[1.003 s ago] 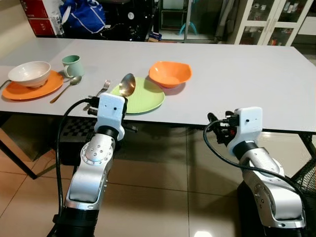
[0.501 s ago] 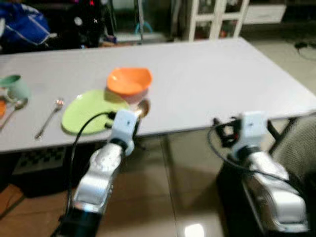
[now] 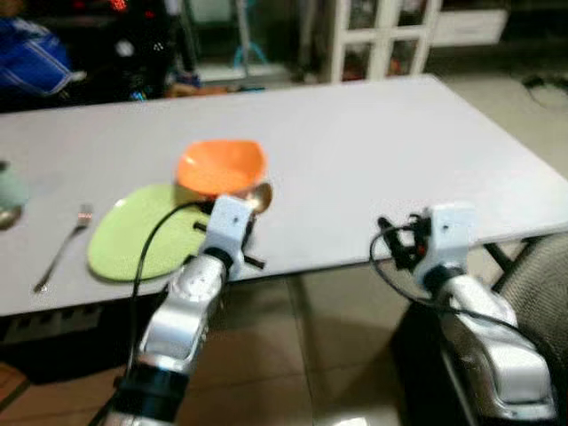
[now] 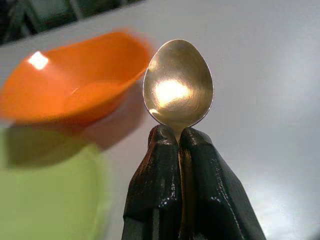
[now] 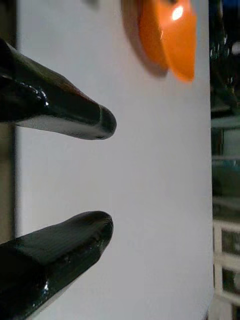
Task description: Setting the table
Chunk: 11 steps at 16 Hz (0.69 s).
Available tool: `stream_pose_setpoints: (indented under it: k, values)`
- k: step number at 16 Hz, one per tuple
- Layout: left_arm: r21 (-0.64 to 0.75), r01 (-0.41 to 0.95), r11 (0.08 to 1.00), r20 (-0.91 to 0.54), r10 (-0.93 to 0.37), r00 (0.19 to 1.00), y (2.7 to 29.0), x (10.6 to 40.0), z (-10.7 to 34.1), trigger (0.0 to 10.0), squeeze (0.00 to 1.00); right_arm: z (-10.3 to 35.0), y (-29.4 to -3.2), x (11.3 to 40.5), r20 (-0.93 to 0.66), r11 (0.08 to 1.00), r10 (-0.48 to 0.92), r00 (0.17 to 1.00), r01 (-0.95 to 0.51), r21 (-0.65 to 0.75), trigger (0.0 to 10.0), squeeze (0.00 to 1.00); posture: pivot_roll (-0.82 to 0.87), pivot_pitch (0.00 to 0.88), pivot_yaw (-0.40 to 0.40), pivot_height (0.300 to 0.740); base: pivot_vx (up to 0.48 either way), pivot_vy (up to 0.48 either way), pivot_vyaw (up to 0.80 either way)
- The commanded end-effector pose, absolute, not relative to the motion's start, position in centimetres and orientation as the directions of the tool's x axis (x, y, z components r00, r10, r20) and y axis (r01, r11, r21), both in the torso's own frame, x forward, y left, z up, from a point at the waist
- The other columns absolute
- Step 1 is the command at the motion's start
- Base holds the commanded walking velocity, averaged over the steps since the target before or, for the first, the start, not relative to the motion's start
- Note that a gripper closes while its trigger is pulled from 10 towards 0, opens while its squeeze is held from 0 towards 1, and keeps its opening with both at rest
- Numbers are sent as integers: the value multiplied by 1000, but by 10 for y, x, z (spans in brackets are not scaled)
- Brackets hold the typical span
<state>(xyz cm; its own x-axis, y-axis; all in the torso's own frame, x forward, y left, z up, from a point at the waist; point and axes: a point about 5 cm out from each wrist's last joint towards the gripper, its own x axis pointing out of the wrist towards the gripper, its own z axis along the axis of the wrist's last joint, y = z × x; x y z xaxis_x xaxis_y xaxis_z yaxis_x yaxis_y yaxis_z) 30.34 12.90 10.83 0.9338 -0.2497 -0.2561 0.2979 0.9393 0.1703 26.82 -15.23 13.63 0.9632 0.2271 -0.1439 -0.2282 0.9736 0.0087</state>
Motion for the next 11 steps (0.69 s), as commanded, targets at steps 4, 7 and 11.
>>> stream_pose_setpoints:
  k: [4,7,11]
  values:
    - [146,349,926,-327,-288,900,123,307,95,10000,0,142,-155,269,-135,969,243,961,-247,-19,10000,0,-79,0,26,740,0,0,0]
    - [149,385,911,-367,-311,877,119,311,88,10000,0,145,-153,266,-149,946,314,938,-322,-28,10000,0,-84,0,24,740,0,0,0]
    - [134,372,919,-381,-299,875,110,326,84,10000,0,141,-144,254,-208,835,538,817,-551,-7,10000,0,-86,0,18,740,0,0,0]
